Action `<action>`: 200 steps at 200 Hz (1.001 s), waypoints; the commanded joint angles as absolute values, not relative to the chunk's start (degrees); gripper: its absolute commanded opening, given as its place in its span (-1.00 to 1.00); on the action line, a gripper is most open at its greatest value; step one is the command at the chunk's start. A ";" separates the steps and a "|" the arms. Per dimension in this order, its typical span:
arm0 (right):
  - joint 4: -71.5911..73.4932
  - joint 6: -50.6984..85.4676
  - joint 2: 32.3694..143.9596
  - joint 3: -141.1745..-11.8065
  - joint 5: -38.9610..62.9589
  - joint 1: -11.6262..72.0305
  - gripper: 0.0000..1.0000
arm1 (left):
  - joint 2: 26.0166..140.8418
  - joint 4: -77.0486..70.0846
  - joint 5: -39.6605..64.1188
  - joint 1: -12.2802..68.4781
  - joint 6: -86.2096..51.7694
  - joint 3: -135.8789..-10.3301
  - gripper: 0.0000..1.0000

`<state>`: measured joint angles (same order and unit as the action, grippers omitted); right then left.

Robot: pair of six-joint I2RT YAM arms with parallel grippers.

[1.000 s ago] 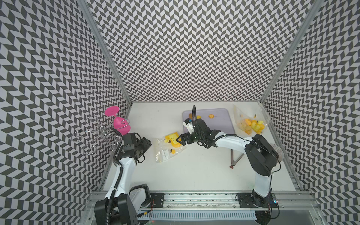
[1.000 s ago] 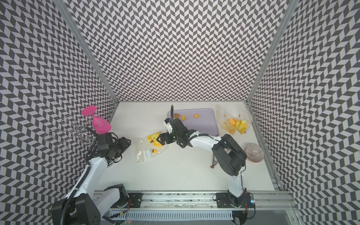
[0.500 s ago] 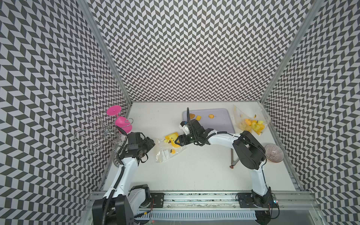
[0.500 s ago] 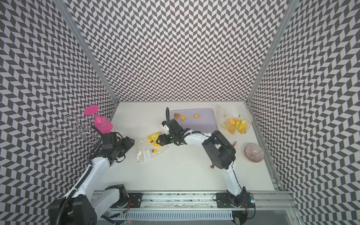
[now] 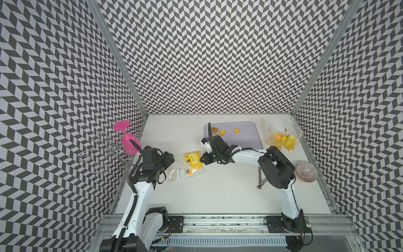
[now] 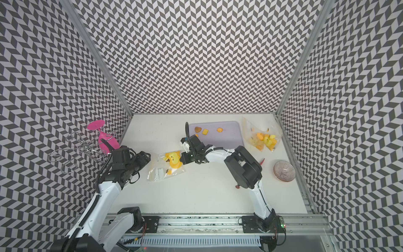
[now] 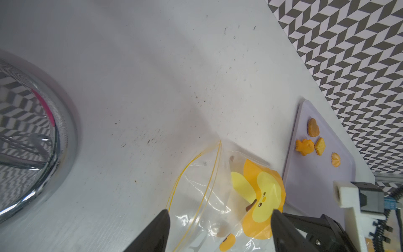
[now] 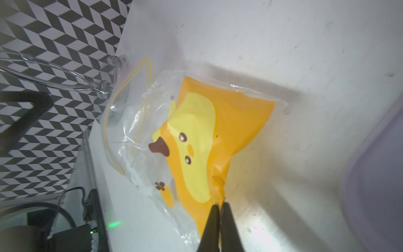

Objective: Put the cookies into a resealable bag to prevent moisture
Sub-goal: Pick up the ziploc bag from the center of the board.

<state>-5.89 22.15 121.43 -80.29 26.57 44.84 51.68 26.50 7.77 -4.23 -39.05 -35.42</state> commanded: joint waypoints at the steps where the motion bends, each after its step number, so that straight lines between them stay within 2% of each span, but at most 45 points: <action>1: -3.62 21.58 119.48 -78.93 26.73 44.91 -1.00 | 51.37 27.42 7.39 -3.78 -37.48 -37.73 0.54; 100: -3.01 22.29 114.31 -74.39 25.59 44.87 -1.00 | 63.26 29.44 5.31 -4.40 -35.27 -46.03 0.98; 147: 2.07 25.39 108.11 -67.01 25.21 44.67 -1.00 | 67.49 25.49 11.24 -3.11 -29.57 -47.04 0.99; 169: 5.69 28.00 104.22 -61.68 25.00 43.92 -1.00 | 66.82 22.99 13.82 -0.02 -26.17 -47.10 0.99; 200: 7.26 28.94 101.33 -57.31 24.92 42.98 -1.00 | 67.09 23.90 11.22 4.37 -24.50 -47.87 0.99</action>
